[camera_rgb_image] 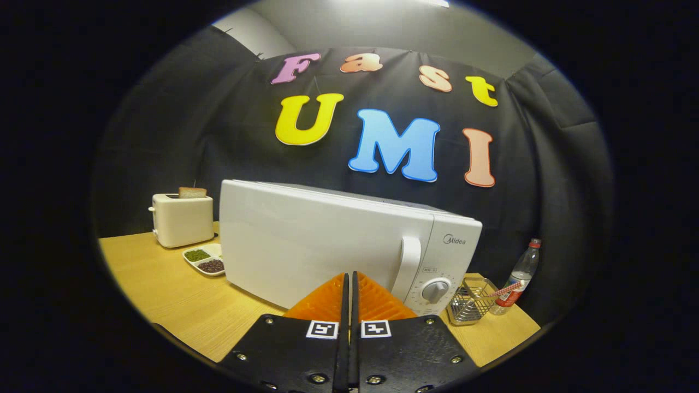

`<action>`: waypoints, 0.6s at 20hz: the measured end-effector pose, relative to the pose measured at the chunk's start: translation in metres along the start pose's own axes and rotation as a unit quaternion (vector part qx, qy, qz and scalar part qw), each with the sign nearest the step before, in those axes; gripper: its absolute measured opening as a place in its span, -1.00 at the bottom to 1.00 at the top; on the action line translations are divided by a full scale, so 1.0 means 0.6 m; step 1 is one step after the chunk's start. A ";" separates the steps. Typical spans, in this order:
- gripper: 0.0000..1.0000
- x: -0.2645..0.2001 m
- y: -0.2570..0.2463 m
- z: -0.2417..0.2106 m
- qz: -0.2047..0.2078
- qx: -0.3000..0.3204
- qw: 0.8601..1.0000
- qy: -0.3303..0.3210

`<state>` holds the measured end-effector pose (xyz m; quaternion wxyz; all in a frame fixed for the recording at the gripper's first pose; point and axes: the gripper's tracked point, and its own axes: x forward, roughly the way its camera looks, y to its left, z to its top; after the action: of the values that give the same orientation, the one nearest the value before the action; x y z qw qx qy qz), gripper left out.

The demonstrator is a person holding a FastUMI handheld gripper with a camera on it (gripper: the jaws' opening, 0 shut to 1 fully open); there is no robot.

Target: Open the microwave, put the food inside, and close the microwave door.

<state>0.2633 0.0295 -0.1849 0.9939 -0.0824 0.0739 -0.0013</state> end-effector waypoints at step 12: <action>-0.98 -0.260 -0.063 0.097 0.008 0.010 0.999 -0.053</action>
<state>0.1181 0.0041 -0.0991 0.9971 -0.0714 0.0218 0.0108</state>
